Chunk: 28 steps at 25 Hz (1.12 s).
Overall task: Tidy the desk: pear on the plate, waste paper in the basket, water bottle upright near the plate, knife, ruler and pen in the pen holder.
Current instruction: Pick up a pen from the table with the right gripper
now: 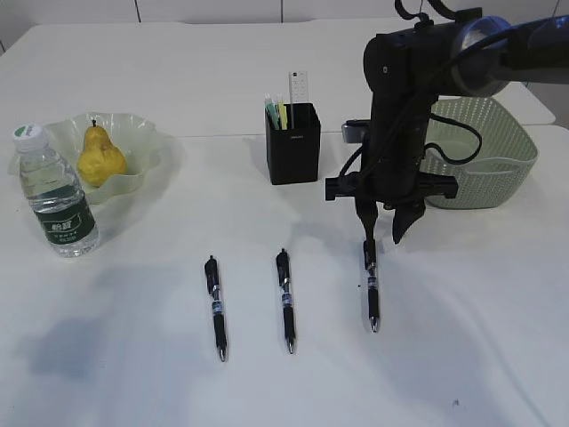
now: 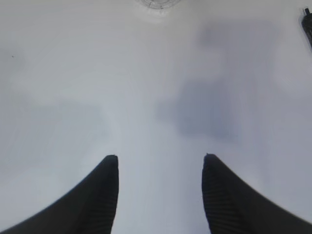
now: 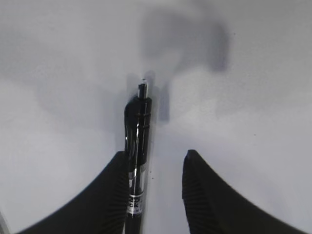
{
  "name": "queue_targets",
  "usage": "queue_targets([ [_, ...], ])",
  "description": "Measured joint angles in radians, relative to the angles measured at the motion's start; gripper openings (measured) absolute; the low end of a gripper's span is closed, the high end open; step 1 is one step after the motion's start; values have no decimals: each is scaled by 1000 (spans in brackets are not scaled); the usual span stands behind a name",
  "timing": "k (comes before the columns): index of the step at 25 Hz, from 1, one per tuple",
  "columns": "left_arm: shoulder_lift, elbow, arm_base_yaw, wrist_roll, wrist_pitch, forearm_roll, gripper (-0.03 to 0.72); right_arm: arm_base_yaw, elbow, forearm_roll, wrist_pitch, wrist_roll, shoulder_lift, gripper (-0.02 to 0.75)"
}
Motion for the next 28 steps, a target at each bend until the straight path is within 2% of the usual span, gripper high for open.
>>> queue_targets([
  [3,0,0,0,0,0,6,384,0,0,15,0,0,0,307],
  [8,0,0,0,0,0,8,384,0,0,48,0,0,0,377],
  [28,0,0,0,0,0,10,384,0,0,44,0,0,39,386],
])
